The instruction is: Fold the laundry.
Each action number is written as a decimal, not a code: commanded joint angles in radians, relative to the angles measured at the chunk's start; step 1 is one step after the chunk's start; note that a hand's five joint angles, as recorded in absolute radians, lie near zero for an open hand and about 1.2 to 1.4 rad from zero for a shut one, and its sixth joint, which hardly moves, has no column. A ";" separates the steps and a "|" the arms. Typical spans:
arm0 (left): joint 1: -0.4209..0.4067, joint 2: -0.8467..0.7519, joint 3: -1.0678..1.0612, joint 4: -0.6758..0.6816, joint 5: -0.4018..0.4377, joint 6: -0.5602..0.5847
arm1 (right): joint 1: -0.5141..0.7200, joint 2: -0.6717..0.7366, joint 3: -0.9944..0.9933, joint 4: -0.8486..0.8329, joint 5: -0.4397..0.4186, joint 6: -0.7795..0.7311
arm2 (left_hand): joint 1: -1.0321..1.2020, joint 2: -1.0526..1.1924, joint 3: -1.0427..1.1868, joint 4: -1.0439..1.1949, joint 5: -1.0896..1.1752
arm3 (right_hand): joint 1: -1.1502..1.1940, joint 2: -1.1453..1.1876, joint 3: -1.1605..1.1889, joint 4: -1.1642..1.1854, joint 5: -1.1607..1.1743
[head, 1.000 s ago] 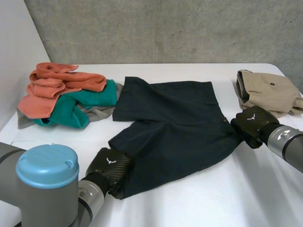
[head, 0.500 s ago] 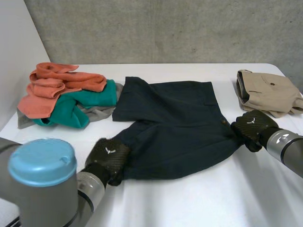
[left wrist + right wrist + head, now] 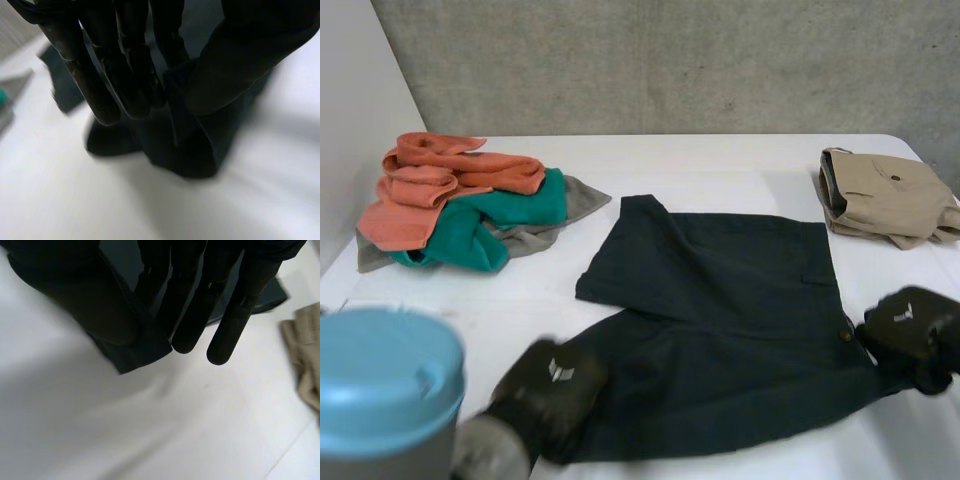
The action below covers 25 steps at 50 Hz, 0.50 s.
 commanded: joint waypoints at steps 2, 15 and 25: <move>0.128 -0.261 0.304 0.224 0.002 0.092 | 0.127 0.213 -0.207 -0.213 0.057 0.195 | 0.302 0.200 0.204 0.200 0.222 | 0.340 0.237 0.212 0.201 0.210; 0.254 -0.807 1.038 0.401 0.000 0.310 | 0.253 0.643 -0.685 -0.571 0.251 0.261 | 0.302 0.200 0.204 0.200 0.222 | 0.340 0.237 0.212 0.201 0.210; 0.251 -0.981 1.149 0.565 0.101 0.306 | 0.303 0.884 -0.877 -0.878 0.314 0.265 | -0.919 -1.022 -1.018 -1.022 -1.000 | -0.881 -0.985 -1.010 -1.021 -1.012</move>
